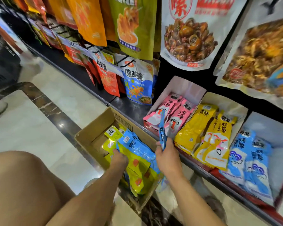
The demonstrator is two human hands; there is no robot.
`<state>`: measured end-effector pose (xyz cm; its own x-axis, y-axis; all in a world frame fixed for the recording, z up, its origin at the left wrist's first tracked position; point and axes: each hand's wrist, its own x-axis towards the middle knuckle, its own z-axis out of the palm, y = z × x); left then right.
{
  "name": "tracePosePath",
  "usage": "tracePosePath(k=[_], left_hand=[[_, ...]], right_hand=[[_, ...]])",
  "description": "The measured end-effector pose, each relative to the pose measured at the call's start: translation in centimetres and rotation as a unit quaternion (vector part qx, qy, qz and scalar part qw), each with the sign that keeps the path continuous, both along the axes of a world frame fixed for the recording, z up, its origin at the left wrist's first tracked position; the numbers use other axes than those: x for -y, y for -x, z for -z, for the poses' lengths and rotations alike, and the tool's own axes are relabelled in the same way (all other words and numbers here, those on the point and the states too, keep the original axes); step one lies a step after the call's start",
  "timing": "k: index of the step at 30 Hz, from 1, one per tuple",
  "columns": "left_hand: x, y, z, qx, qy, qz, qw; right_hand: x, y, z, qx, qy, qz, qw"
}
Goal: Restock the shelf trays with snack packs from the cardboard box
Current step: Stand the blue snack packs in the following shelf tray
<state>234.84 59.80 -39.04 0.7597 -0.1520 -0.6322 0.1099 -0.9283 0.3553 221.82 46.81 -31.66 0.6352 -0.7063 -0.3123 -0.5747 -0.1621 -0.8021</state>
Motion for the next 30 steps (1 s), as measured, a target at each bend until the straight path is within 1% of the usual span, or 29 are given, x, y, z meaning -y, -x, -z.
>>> tracePosePath(k=[1,2,3,6,9,12,16,19,23,27,30], left_hand=[[-0.5,-0.2,-0.5,0.029,0.029,-0.031,0.999],[-0.8,-0.1,-1.5,0.043,0.037,-0.035,0.998],[-1.1,-0.2,-2.1,0.057,0.067,-0.046,0.995],[-1.7,-0.5,-5.2,0.079,0.183,-0.108,0.974],[-2.0,-0.5,-9.0,0.104,0.255,-0.105,0.956],[-1.9,-0.2,-12.1,0.085,0.323,-0.127,0.934],[-1.3,1.1,-16.3,0.010,0.405,-0.141,0.903],[-0.2,3.2,-18.9,-0.035,0.435,-0.125,0.891],[2.4,6.0,-19.5,-0.062,0.432,-0.083,0.896],[5.4,9.8,-19.5,-0.089,0.433,-0.037,0.896],[7.3,12.6,-19.9,-0.113,0.420,-0.001,0.900]], right_hand=[[-0.1,0.1,-0.3,0.010,-0.012,0.001,1.000],[-0.2,0.1,-0.7,0.022,-0.027,0.005,0.999],[-0.3,0.2,-1.1,0.035,-0.045,0.013,0.998],[-0.4,0.2,-2.6,0.077,-0.123,0.046,0.988],[-0.2,0.9,-4.4,0.140,-0.213,0.091,0.963],[0.0,2.4,-6.1,0.188,-0.296,0.121,0.929],[0.5,5.0,-8.1,0.224,-0.356,0.126,0.898],[1.2,6.8,-9.4,0.238,-0.375,0.131,0.886],[2.3,9.1,-10.7,0.265,-0.387,0.152,0.870],[3.3,11.8,-11.2,0.305,-0.410,0.196,0.837],[3.8,14.1,-11.3,0.311,-0.433,0.224,0.816]])
